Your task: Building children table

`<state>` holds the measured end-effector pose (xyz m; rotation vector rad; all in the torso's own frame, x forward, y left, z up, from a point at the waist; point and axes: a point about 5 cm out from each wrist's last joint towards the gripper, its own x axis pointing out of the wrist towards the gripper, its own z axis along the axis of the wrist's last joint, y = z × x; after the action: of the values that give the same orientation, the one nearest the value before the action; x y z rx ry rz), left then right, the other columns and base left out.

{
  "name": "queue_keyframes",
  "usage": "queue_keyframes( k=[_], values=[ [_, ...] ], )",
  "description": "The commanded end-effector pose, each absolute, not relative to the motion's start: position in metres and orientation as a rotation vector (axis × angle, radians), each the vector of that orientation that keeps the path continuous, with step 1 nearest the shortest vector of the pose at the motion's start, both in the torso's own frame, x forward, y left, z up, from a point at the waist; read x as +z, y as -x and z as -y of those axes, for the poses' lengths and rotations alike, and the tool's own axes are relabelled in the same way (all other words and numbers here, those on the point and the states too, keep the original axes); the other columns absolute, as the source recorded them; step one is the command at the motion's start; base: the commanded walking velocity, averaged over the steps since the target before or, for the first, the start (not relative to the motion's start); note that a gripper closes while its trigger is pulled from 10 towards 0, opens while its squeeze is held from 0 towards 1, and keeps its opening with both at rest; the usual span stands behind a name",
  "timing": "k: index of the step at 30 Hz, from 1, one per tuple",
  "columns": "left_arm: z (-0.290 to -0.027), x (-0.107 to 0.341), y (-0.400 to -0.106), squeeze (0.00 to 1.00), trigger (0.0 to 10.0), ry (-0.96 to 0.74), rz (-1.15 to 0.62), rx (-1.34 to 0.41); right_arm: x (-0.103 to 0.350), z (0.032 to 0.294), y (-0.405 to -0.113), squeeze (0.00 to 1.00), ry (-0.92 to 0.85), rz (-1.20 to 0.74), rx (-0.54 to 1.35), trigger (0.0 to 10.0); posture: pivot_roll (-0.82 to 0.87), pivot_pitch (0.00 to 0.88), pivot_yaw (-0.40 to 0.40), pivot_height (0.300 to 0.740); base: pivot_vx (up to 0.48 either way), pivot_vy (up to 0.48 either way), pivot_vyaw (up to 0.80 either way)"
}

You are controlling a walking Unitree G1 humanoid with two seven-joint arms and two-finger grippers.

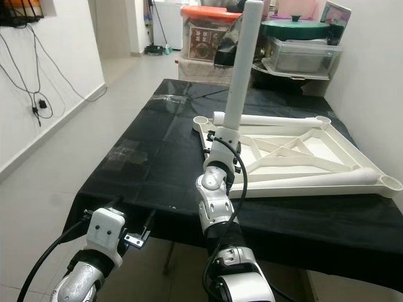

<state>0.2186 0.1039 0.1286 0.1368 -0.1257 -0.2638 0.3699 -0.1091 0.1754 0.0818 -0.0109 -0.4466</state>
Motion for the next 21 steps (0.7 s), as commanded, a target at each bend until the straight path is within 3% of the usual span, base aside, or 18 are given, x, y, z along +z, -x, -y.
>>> queue_keyframes(
  k=[1,4,5,10,12,16,17,21],
  values=[
    [-0.103,0.126,-0.217,0.00,10.0,-0.139,0.120,-0.270,0.155,0.079,-0.358,0.00,-0.189,-0.109,-0.408,8.4,0.06,0.000,-0.067,0.740,0.000,0.000,0.00],
    [-0.103,0.126,-0.217,0.00,10.0,-0.138,0.118,-0.270,0.156,0.078,-0.358,0.00,-0.194,-0.100,-0.387,8.4,0.06,0.000,-0.067,0.740,0.000,0.000,0.00],
    [-0.103,0.126,-0.217,0.00,10.0,-0.138,0.117,-0.271,0.158,0.076,-0.357,0.00,-0.191,-0.087,-0.358,10.0,0.06,0.000,-0.066,0.740,0.000,0.000,0.00],
    [-0.103,0.125,-0.217,0.00,10.0,-0.137,0.113,-0.275,0.161,0.077,-0.355,0.00,-0.173,-0.052,-0.304,10.0,0.06,0.000,-0.063,0.740,0.000,0.000,0.00],
    [-0.103,0.124,-0.217,0.00,10.0,-0.137,0.110,-0.278,0.163,0.080,-0.354,1.00,-0.153,-0.012,-0.267,10.0,0.05,0.000,-0.060,0.740,0.000,0.000,0.00],
    [-0.103,0.123,-0.217,0.00,10.0,-0.138,0.109,-0.280,0.162,0.084,-0.354,1.00,-0.145,-0.007,-0.255,10.0,0.05,0.000,-0.060,0.740,0.000,0.000,0.00],
    [-0.103,0.123,-0.217,0.00,10.0,-0.139,0.109,-0.282,0.163,0.090,-0.357,0.00,-0.138,0.005,-0.228,10.0,0.05,0.000,-0.059,0.740,0.000,0.000,0.00],
    [-0.103,0.123,-0.217,0.00,10.0,-0.140,0.109,-0.283,0.164,0.092,-0.358,0.00,-0.135,0.012,-0.213,10.0,0.05,0.000,-0.057,0.740,0.000,0.000,0.00]
  ],
)
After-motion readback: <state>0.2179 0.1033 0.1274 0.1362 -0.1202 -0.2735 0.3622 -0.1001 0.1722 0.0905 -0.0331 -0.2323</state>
